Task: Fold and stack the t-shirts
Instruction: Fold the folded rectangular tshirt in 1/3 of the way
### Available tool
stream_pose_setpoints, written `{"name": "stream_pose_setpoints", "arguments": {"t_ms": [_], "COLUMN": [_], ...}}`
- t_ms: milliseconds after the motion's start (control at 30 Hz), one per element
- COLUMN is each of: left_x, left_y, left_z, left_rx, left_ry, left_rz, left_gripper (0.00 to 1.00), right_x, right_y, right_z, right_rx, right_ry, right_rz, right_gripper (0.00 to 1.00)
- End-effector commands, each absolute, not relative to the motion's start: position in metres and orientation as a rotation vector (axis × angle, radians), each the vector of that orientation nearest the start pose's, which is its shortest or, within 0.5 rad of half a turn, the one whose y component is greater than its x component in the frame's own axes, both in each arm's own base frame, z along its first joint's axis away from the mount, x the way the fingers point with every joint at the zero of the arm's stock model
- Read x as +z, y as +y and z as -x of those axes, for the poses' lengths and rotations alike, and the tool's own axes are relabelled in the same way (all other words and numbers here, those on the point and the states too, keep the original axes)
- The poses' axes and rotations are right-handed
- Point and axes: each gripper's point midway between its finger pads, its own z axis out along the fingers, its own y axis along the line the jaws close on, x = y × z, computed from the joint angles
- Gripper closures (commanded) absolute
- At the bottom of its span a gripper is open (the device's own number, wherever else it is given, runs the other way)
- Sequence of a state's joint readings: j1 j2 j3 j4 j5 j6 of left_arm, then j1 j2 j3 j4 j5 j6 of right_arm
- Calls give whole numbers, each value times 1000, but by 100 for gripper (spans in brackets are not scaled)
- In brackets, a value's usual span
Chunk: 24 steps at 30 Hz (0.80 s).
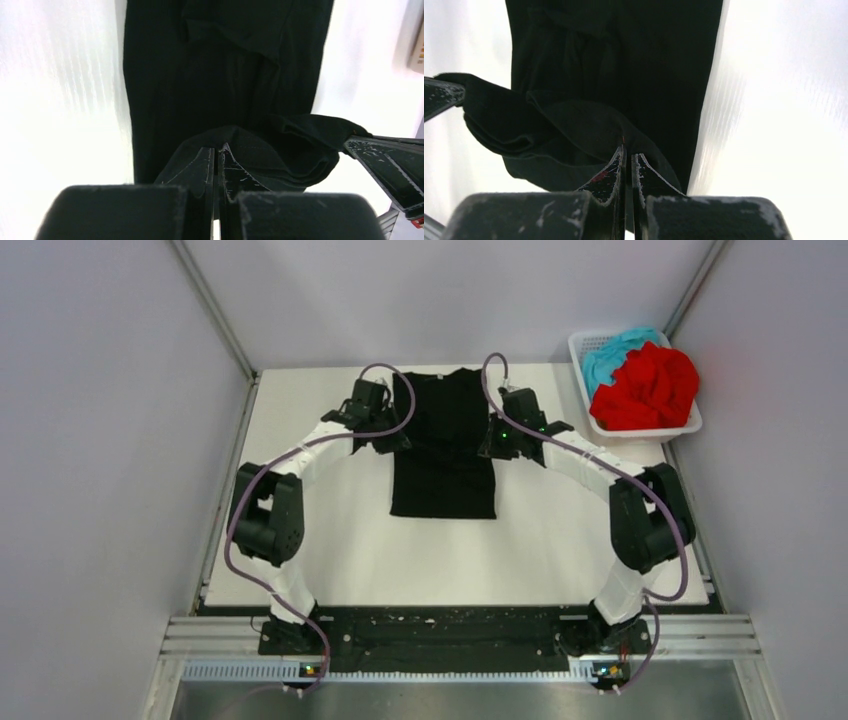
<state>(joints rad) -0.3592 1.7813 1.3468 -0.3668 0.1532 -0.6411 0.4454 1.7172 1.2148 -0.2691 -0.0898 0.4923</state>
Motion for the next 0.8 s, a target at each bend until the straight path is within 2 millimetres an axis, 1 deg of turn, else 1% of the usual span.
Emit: {"name": "stream_pose_setpoints", "arguments": {"t_ms": [0,133,167,233,300,333,433,467,500,533,600,633,667,700,733,767], "left_x": [124,117,115,112,109,104,98,98,96,96,99,102,108,115,123,132], "left_y": [-207,-199,-197,-195,-195,-197,-202,-203,-203,-203,-199,-196,-193,-192,-190,-187], "left_z": [-438,-452,-455,-460,-465,-466,-471,-473,-475,-478,-484,-487,-489,-489,-489,-487], "left_rx": [-691,-694,-691,-694,-708,-720,-758,-764,-763,-758,-734,-720,-714,-717,-717,-709], "left_ry": [2468,2476,2478,2480,2485,2498,2517,2517,2518,2516,2511,2508,2501,2489,2474,2455], "left_rz": [243,266,267,265,253,246,231,225,223,220,227,236,244,249,251,254], "left_gripper": [100,100,100,100,100,100,100,97,92,88,74,65,55,45,30,8], "right_x": [123,118,112,108,104,103,97,97,97,95,97,100,105,112,121,127], "right_y": [234,234,235,239,240,239,231,229,227,225,223,222,222,222,222,222], "right_z": [-425,-444,-448,-455,-461,-464,-473,-476,-479,-484,-492,-495,-498,-498,-497,-494], "right_rx": [597,602,603,610,599,593,555,551,551,550,557,560,561,558,567,571], "right_ry": [2354,2351,2363,2364,2365,2365,2359,2354,2346,2342,2333,2330,2323,2314,2301,2292], "right_rz": [7,-7,-8,-4,-14,-27,-76,-87,-97,-105,-112,-114,-110,-103,-92,-79], "right_gripper": [100,100,100,100,100,100,100,100,100,95,79,66,51,43,36,20]}}
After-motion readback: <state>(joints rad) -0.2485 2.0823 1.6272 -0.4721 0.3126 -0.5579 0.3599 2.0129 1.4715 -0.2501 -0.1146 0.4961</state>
